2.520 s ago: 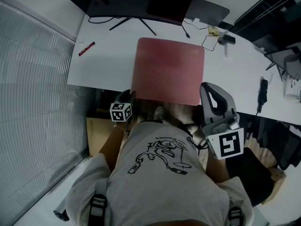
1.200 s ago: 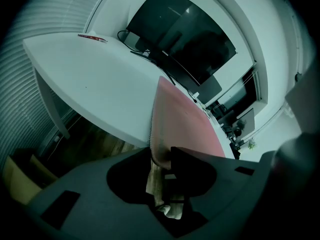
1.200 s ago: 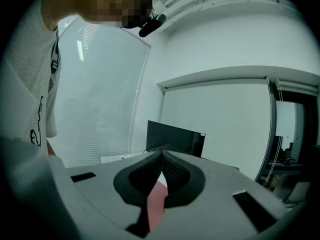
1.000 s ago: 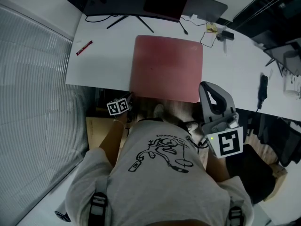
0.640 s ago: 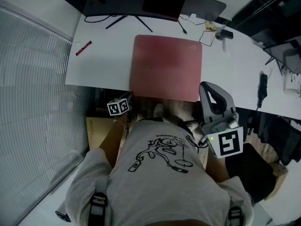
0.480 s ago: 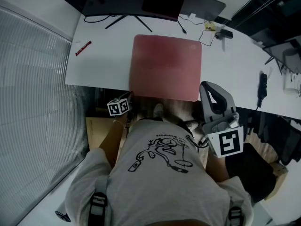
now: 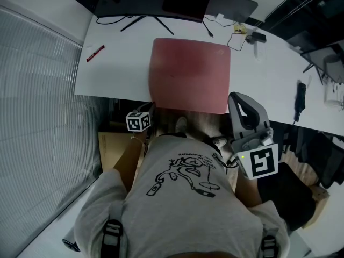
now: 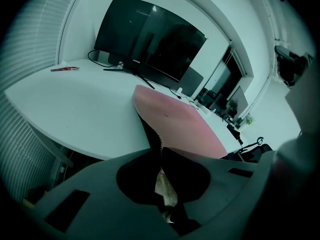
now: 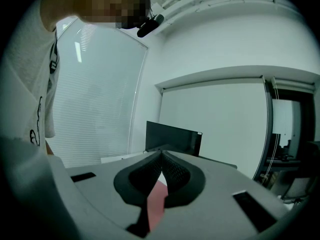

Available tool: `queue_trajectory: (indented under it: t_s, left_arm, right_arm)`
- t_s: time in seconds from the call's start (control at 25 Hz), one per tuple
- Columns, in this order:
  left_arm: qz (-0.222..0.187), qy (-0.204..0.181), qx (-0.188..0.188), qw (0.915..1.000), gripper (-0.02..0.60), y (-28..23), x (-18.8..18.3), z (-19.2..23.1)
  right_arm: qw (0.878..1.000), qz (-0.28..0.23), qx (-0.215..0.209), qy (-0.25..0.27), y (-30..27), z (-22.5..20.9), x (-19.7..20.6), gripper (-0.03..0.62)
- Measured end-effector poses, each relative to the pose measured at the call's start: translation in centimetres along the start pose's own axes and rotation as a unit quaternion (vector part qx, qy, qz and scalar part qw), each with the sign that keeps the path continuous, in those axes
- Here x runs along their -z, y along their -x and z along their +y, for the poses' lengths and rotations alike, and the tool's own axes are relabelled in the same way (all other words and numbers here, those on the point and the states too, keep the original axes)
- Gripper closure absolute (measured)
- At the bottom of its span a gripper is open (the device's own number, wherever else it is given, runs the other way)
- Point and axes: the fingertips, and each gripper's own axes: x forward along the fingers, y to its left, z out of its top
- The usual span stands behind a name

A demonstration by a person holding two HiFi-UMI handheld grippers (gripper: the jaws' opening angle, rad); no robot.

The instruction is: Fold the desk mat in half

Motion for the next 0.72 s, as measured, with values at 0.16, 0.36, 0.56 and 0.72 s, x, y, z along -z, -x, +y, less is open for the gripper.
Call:
queue_trajectory:
  t_s: [0.16, 0.36, 0.56, 0.72]
  left_arm:
    - [-0.002, -0.01, 0.006, 0.9999, 0.549, 0.0, -0.2, -1.0]
    - [-0.002, -0.023, 0.014, 0.9996, 0.549, -0.2, -0.5, -2.2]
    - [-0.002, -0.038, 0.022, 0.999, 0.549, -0.4, -0.8, -3.4]
    - [-0.001, -0.052, 0.03, 0.9982, 0.549, -0.6, -1.0, -4.6]
  right_arm:
    - [1.0, -0.001, 0.001, 0.0, 0.4, -0.2, 0.0, 0.585]
    - [1.0, -0.002, 0.004, 0.0, 0.9, -0.5, -0.1, 0.586]
    - [1.0, -0.003, 0.006, -0.001, 1.4, -0.7, 0.0, 0.586]
    - [1.0, -0.004, 0.008, -0.003, 1.9, -1.0, -0.1, 0.585]
